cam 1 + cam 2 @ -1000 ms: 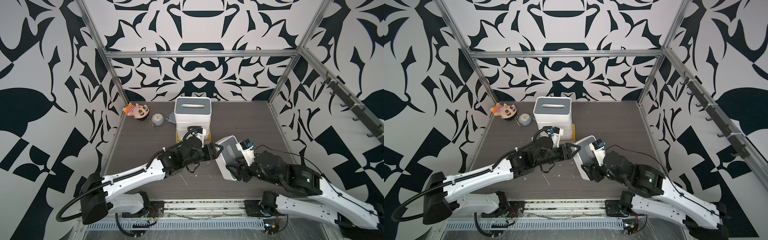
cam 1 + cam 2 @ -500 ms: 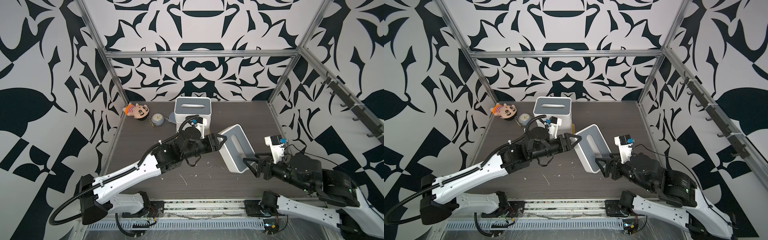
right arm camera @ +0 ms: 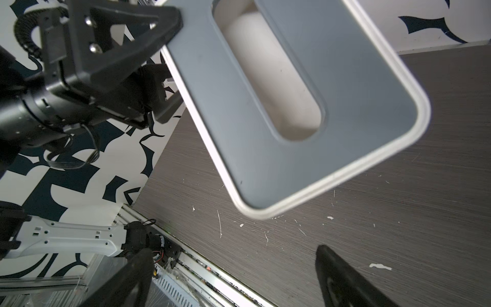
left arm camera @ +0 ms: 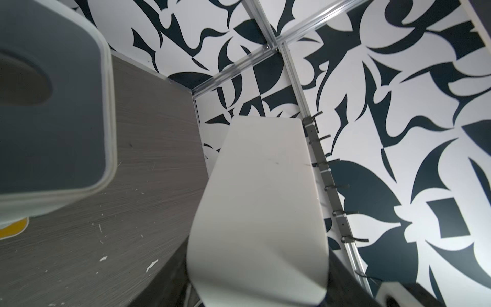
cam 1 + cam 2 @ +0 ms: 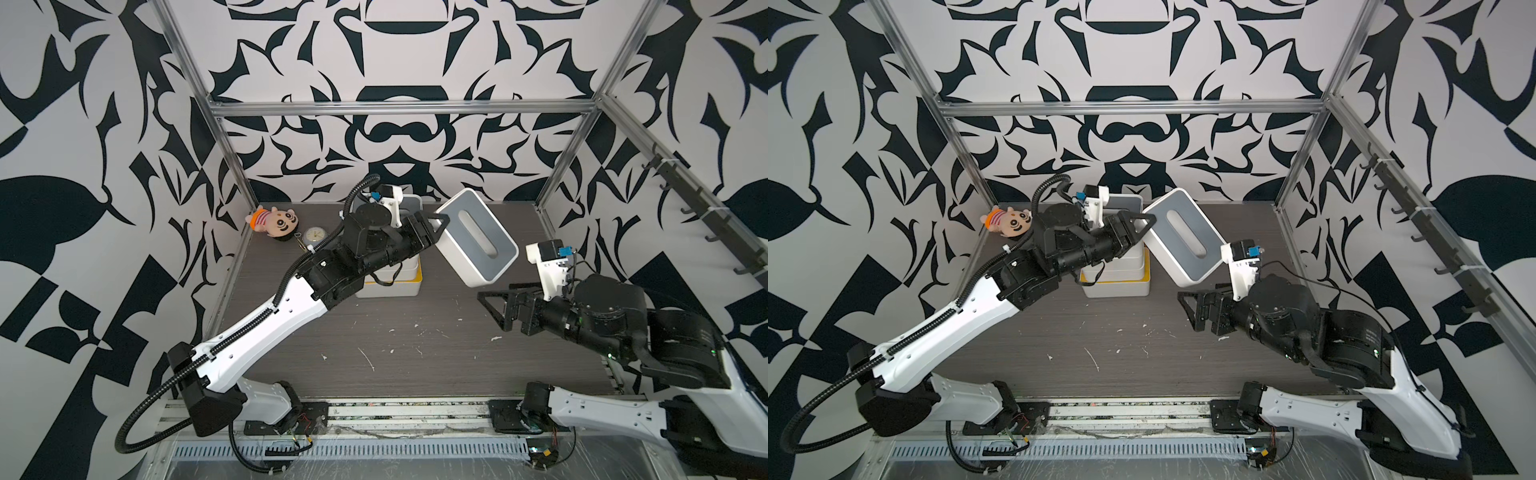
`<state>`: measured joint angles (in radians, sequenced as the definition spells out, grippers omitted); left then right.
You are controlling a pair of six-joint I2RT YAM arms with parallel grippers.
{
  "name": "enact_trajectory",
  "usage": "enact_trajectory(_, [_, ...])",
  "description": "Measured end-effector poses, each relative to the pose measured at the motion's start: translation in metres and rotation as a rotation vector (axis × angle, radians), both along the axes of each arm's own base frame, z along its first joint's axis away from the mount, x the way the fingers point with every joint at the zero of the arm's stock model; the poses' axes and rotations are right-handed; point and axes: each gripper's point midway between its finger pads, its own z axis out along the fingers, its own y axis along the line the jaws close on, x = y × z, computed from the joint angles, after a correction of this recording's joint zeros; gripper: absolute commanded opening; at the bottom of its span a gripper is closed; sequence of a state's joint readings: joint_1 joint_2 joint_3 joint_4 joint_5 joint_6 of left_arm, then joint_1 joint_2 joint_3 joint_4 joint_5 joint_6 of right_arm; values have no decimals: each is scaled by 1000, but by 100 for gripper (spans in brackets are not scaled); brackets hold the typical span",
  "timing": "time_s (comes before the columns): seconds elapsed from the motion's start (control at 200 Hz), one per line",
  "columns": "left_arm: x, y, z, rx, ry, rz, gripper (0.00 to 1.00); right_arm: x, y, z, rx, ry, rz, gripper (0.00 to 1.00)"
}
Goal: Stack the tissue boxes
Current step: Pick up the tissue box from the center of the board, then place the tissue box at the tissue box.
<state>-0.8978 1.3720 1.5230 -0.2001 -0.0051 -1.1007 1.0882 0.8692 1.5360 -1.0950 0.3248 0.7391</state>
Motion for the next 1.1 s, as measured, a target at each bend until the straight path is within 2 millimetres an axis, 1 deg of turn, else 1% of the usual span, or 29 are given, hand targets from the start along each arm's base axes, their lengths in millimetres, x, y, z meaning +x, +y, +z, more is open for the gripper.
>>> enact_trajectory(0.11, [16,15,12,-44,0,54,26,2,1,19,30,-19,-4,100])
enact_trajectory(0.205, [29,29,19,-78,4,107,26,4,9,35,58,-34,5,100])
enact_trajectory(0.3, [41,46,26,-106,2,168,26,10,26,44,64,-33,29,100])
enact_trajectory(0.365, [48,60,30,-126,-1,214,26,18,42,47,66,-25,48,100])
enact_trajectory(0.405, [51,69,32,-143,1,240,26,26,53,47,78,-13,59,100])
enact_trajectory(0.465, [56,83,33,-173,7,274,26,40,62,47,114,16,69,100])
enact_trajectory(0.525, [60,98,34,-209,19,309,26,64,71,43,174,56,63,100])
enact_trajectory(0.59, [64,109,35,-236,28,339,25,89,75,33,248,110,43,100])
enact_trajectory(0.655, [69,118,38,-268,30,368,25,108,76,23,322,153,32,100])
enact_trajectory(0.705, [72,122,39,-287,35,382,25,120,77,18,388,183,32,100])
enact_trajectory(0.785, [74,124,39,-307,45,396,26,131,78,20,485,212,45,100])
enact_trajectory(0.945, [76,126,34,-333,72,417,25,147,74,45,679,181,81,99])
enact_trajectory(1.1, [78,127,30,-363,99,429,25,161,71,59,800,175,96,98])
